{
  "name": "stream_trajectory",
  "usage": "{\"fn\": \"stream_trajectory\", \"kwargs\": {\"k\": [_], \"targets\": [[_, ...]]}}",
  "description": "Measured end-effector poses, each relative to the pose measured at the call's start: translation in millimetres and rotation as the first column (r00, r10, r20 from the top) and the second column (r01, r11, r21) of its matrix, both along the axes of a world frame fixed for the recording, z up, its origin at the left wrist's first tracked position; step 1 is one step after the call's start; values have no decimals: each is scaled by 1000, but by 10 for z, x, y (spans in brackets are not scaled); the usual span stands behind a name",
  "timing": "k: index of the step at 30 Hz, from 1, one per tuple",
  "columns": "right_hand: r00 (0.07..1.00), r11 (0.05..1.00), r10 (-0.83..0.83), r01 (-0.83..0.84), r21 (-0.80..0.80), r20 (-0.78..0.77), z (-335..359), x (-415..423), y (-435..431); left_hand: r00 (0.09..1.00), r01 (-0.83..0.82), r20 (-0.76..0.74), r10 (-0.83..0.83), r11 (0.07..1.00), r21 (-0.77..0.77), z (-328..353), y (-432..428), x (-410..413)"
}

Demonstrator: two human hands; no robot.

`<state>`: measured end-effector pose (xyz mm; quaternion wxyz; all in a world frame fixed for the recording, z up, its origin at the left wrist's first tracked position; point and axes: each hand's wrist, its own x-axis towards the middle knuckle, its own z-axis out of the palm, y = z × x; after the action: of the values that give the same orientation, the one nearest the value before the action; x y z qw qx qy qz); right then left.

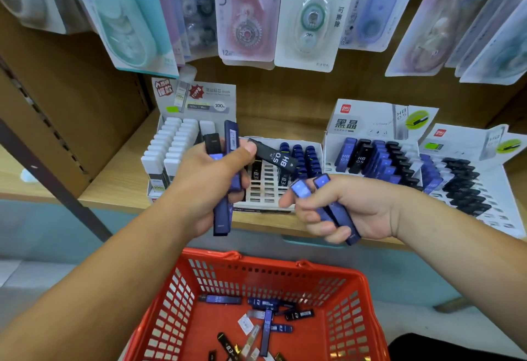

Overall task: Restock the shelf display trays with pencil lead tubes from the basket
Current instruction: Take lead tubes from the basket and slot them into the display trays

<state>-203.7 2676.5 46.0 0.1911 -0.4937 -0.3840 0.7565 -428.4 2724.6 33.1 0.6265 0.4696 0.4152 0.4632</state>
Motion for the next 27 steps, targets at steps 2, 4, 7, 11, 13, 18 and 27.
{"fn": "stream_trajectory", "kwargs": {"k": [2, 4, 7, 11, 13, 18, 27], "targets": [[990, 990, -139, 139, -5, -29, -12, -15, 9, 995, 97, 21, -97, 995, -30, 32, -22, -28], [969, 969, -243, 245, 29, -47, -4, -34, 22, 980, 196, -12, -197, 979, -53, 43, -102, 9], [981, 967, -186, 191, 167, -47, 20, -104, -16, 963, 264, -28, -266, 962, -64, 16, -215, 132], [998, 968, -40, 29, 251, 39, 60, -199, -88, 965, 257, -33, -260, 964, -71, -9, -260, 207], [994, 975, -81, 65, 214, 67, 35, -186, -93, 987, 160, 6, -160, 981, -113, -14, -223, 190], [977, 954, -190, 160, 256, 98, -18, -312, -139, 960, 1, 265, 86, 950, -311, -17, -137, 188], [973, 938, -203, 160, 306, 113, -95, -538, -190, 932, -127, 285, 226, 936, -328, -63, -147, 262]]}}
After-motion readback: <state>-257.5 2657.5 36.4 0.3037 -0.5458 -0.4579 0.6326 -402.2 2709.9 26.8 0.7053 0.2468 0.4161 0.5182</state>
